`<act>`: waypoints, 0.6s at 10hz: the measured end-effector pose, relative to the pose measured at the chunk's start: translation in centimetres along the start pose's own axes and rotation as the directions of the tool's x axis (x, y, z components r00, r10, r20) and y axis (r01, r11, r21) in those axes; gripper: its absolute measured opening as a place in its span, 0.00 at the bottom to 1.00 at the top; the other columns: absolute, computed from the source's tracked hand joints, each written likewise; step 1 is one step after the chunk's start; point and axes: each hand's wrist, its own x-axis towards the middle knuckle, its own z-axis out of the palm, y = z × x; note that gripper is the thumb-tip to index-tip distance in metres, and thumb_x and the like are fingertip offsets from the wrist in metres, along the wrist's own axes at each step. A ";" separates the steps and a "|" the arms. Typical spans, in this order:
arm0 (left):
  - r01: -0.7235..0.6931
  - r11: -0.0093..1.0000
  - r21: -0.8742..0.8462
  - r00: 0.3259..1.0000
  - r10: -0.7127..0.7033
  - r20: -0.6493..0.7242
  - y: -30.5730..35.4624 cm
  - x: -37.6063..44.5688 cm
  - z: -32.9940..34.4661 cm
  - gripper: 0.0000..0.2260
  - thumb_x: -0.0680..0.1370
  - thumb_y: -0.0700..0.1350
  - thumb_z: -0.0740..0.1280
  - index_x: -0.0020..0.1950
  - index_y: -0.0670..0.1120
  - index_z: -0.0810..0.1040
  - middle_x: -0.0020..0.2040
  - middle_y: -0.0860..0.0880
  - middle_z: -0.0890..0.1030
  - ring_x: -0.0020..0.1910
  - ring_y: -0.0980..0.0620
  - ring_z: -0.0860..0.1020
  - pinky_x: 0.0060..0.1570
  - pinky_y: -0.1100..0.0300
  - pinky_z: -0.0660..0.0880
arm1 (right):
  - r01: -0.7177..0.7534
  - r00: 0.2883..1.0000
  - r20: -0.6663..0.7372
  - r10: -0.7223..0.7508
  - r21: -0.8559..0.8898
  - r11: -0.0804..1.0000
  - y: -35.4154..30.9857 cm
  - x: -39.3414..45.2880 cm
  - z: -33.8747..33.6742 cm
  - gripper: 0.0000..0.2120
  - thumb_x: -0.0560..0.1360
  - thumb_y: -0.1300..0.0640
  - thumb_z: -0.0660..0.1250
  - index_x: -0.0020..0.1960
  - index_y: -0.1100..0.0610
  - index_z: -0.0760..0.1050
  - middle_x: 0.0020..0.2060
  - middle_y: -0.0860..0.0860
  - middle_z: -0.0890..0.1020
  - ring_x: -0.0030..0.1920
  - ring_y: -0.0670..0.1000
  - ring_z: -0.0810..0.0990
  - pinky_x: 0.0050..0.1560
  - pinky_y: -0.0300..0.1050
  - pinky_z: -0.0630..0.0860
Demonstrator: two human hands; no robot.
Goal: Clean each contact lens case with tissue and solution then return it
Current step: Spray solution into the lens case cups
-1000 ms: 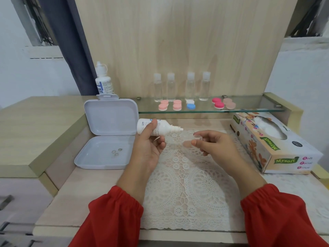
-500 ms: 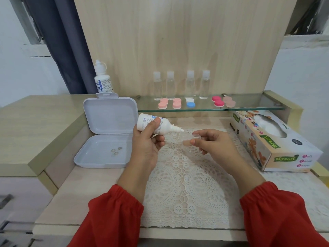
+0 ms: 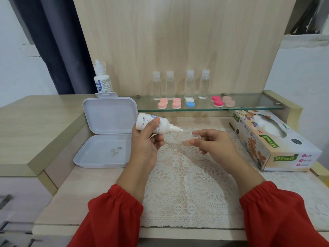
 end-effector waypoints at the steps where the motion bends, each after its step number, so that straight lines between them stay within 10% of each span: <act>1: -0.001 1.000 -0.004 1.000 0.001 0.002 0.0 0.0 0.0 0.11 0.74 0.43 0.71 0.53 0.48 0.72 0.38 0.47 0.78 0.26 0.54 0.72 0.24 0.63 0.71 | 0.000 1.000 0.001 0.000 0.001 1.000 0.0 0.1 0.0 0.10 0.67 0.60 0.77 0.48 0.55 0.82 0.34 0.56 0.74 0.33 0.51 0.74 0.37 0.43 0.75; 6: -0.007 1.000 0.004 1.000 0.007 0.011 0.0 0.0 -0.1 0.11 0.74 0.43 0.71 0.53 0.48 0.72 0.38 0.47 0.78 0.26 0.54 0.72 0.25 0.63 0.71 | -0.008 1.000 0.003 0.008 0.006 1.000 0.1 0.1 0.0 0.11 0.67 0.59 0.77 0.48 0.55 0.82 0.34 0.56 0.75 0.33 0.50 0.74 0.38 0.44 0.75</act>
